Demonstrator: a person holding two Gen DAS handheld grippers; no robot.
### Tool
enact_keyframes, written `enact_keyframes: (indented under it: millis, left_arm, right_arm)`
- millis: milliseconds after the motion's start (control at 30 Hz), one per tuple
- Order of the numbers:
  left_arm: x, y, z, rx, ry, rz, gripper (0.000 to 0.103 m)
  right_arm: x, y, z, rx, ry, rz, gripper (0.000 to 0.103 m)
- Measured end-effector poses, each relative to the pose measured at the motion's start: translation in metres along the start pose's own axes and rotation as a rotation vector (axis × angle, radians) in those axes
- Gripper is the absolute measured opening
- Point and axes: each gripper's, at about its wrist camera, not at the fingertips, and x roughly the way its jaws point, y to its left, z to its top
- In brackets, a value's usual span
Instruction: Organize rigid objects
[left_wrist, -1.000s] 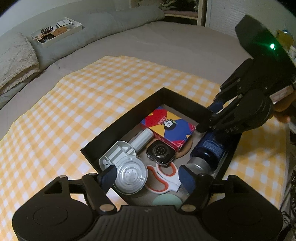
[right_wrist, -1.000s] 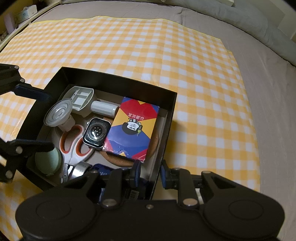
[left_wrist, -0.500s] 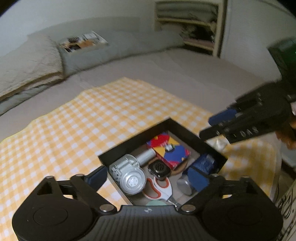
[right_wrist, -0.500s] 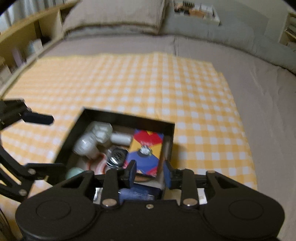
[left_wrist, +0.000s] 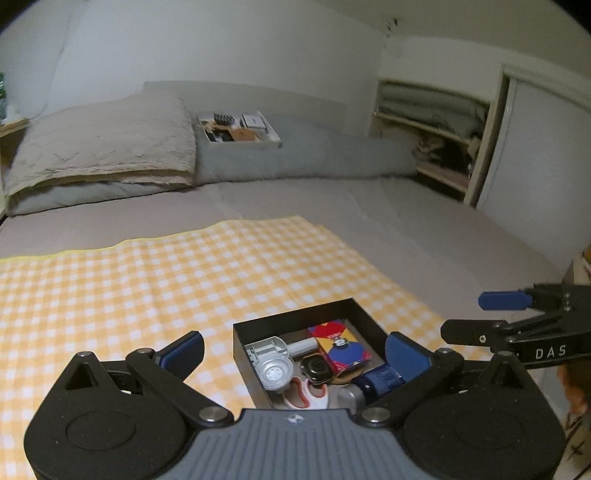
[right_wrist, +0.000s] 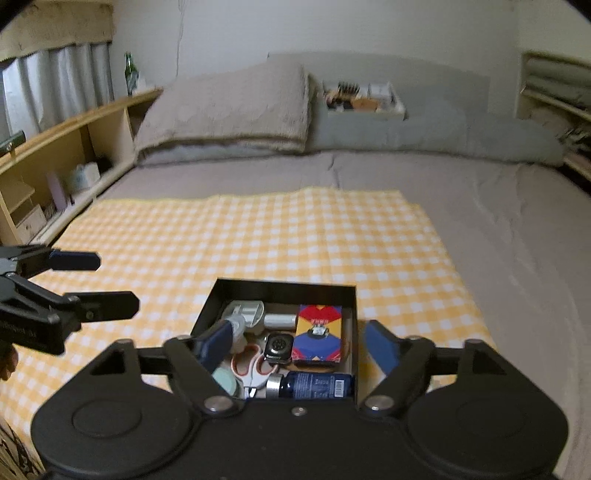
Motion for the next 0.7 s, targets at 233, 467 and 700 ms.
enact_keyframes:
  millis: [233,467,700]
  left_arm:
    - [-0.043,-0.013,-0.019,-0.02,-0.076,0.068,0.103]
    - [-0.069,-0.021,-0.045,-0.018,-0.106,0.177,0.103]
    - [-0.083,-0.017,-0.062,-0.054,-0.113,0.239,0.103]
  right_arm:
    - [-0.04,0.001,-0.023,0.038,-0.126,-0.033,0.1]
    - [-0.06,0.01,-0.044,0.031,-0.181,-0.037,0.103]
    - [-0.07,0.02,-0.059,0.019,-0.201,-0.027,0.103]
